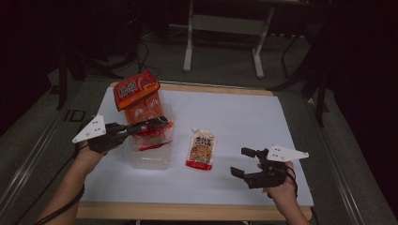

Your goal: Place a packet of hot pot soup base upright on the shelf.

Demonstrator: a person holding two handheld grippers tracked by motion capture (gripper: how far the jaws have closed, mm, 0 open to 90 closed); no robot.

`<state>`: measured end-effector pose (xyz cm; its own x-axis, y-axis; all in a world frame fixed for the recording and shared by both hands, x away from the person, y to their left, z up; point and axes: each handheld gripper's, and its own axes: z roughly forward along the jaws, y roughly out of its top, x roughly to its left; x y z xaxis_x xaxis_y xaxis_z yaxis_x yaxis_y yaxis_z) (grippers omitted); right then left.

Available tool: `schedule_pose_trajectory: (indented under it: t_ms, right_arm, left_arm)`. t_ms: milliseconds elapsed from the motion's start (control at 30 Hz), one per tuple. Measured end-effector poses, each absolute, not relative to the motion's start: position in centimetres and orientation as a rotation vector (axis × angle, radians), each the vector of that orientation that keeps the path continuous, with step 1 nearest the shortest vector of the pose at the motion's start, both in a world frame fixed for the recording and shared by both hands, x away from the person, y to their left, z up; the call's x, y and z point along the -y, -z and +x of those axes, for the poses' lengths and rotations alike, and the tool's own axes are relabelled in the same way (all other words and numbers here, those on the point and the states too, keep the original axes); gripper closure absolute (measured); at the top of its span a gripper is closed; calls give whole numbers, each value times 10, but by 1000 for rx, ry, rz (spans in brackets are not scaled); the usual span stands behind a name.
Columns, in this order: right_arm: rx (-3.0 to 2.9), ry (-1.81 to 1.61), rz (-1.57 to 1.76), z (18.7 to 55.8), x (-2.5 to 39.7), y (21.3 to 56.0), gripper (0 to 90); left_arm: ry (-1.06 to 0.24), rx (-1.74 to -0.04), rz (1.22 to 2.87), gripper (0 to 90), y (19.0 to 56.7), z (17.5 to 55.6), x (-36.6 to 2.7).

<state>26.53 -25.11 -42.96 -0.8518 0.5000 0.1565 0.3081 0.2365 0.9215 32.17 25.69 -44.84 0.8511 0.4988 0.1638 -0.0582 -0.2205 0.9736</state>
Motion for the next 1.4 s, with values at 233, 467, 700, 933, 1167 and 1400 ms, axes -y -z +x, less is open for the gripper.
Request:
schedule_pose_trajectory:
  t_ms: [233, 467, 700, 933, 1167, 1400]
  right_arm:
    - [-2330, -1681, 771, 265, 250, 430, 156]
    - [-2328, -1689, 784, 267, 252, 429, 157]
    - [-2335, -1705, 797, 268, 250, 430, 159]
    - [-2341, -1705, 808, 269, 251, 431, 160]
    - [-2342, -1709, 815, 269, 251, 432, 160]
    - [-2346, -1697, 811, 269, 251, 432, 160]
  left_arm:
    - [-497, -325, 1707, 868, 452, 320, -267]
    - [-454, -305, 1702, 867, 452, 316, -280]
    - [-459, -289, 1732, 866, 450, 316, -277]
    - [-458, -291, 1808, 866, 452, 319, -272]
    - [-506, -255, 1938, 862, 463, 319, -253]
    - [-483, -322, 1911, 833, 471, 322, -255]
